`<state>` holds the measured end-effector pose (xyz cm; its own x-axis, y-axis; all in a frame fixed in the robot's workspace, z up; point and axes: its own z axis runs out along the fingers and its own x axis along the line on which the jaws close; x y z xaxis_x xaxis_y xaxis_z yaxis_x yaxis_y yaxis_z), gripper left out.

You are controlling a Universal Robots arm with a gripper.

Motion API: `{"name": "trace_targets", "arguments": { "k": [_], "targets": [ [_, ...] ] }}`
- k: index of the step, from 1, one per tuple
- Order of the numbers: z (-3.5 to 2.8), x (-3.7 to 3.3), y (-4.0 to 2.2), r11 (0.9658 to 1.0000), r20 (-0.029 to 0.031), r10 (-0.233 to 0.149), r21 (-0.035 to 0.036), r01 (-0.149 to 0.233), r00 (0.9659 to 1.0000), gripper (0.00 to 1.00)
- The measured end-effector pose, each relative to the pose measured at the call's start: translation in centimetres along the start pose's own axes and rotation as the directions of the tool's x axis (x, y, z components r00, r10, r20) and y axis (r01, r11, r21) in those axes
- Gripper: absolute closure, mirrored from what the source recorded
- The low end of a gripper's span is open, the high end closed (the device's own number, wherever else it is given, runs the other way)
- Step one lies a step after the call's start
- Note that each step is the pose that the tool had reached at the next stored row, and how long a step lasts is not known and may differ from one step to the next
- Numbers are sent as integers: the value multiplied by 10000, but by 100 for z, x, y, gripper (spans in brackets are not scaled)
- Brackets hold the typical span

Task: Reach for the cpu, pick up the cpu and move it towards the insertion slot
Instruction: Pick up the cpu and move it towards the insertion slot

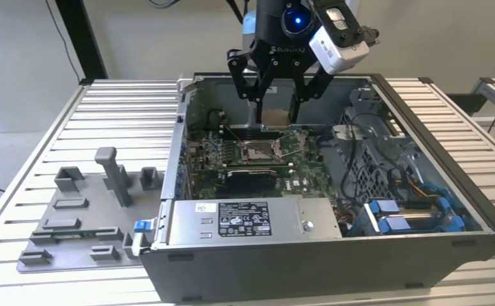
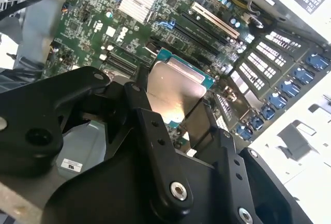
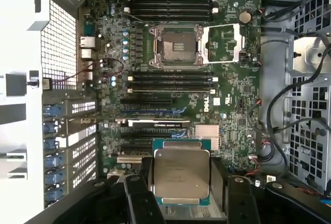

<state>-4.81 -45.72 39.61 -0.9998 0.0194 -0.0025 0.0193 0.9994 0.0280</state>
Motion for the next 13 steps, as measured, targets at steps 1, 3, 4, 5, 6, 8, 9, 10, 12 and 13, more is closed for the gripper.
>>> {"name": "trace_targets", "arguments": {
  "k": [1, 3, 4, 5, 6, 8, 9, 10, 12, 13],
  "targets": [
    [1, 1, 6, 10000, 0, 1, 0, -1, 10000, 100],
    [1, 0, 24, 10000, -1, 0, 2, 0, 10000, 100],
    [2, 1, 35, 10000, 0, 0, 1, 0, 10000, 100],
    [2, 1, 49, 10000, -1, 0, 2, 0, 10000, 100],
    [3, 1, 63, 10000, -1, 0, 1, 0, 10000, 100],
    [6, 2, 102, 10000, 0, 0, 0, 0, 10000, 100],
    [6, 2, 123, 10000, -1, 0, 2, 0, 10000, 100],
    [8, 3, 141, 10000, 0, 0, 1, 0, 10000, 100],
    [10, 4, 182, 10000, -1, 0, 1, 0, 10000, 100],
    [12, 4, 202, 10000, 0, 0, 1, 0, 10000, 100]
  ]
}}
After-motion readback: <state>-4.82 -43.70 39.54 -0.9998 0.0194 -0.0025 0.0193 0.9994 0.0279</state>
